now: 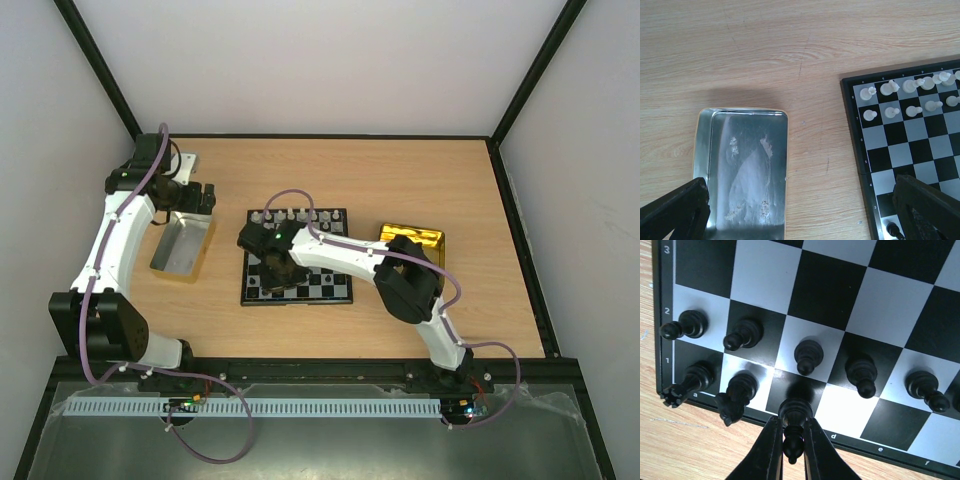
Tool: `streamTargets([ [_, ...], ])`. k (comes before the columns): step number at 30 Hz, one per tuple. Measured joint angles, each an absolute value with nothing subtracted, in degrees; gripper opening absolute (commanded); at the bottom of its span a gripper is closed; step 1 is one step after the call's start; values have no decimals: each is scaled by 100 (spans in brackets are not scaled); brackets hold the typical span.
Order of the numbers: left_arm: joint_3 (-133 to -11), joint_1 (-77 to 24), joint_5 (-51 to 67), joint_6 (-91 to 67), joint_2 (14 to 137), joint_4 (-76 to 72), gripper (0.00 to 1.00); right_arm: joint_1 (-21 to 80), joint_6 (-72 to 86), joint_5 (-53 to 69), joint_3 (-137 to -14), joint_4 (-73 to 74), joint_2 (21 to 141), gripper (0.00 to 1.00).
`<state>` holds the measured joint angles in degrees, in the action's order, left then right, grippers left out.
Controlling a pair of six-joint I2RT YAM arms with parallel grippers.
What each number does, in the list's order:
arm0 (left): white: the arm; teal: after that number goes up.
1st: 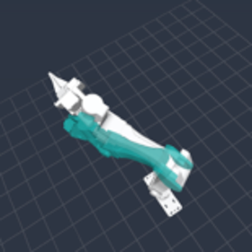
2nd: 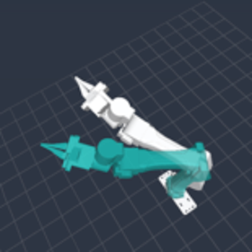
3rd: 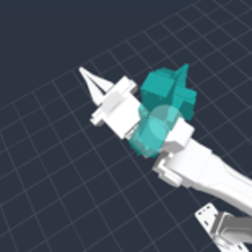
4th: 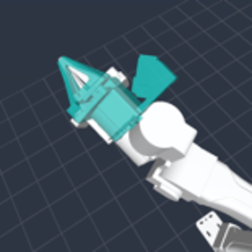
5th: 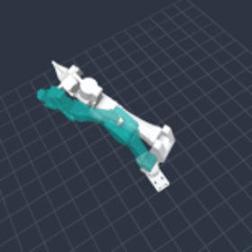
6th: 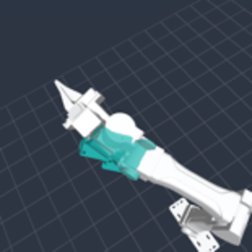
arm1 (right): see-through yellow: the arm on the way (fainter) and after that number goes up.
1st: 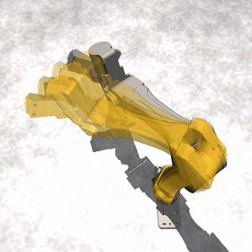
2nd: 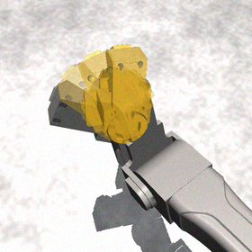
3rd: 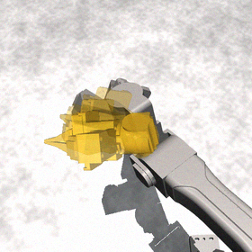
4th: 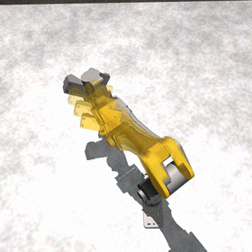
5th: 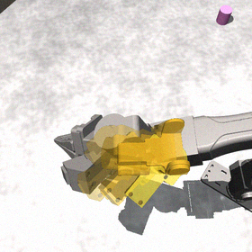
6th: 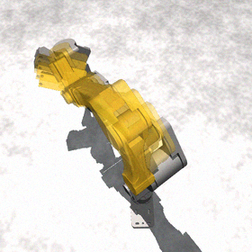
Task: Set up the chess pieces on the board
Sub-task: Place the chess piece on the chessboard.
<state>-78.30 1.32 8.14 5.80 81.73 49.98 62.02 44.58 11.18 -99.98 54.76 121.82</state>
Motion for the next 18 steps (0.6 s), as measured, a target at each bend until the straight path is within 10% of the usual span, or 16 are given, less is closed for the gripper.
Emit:
streamTargets([
  [18, -7800, 154, 816, 580, 8173, 4982, 99, 6202, 4388, 1179, -10235, 5474, 12350, 9],
])
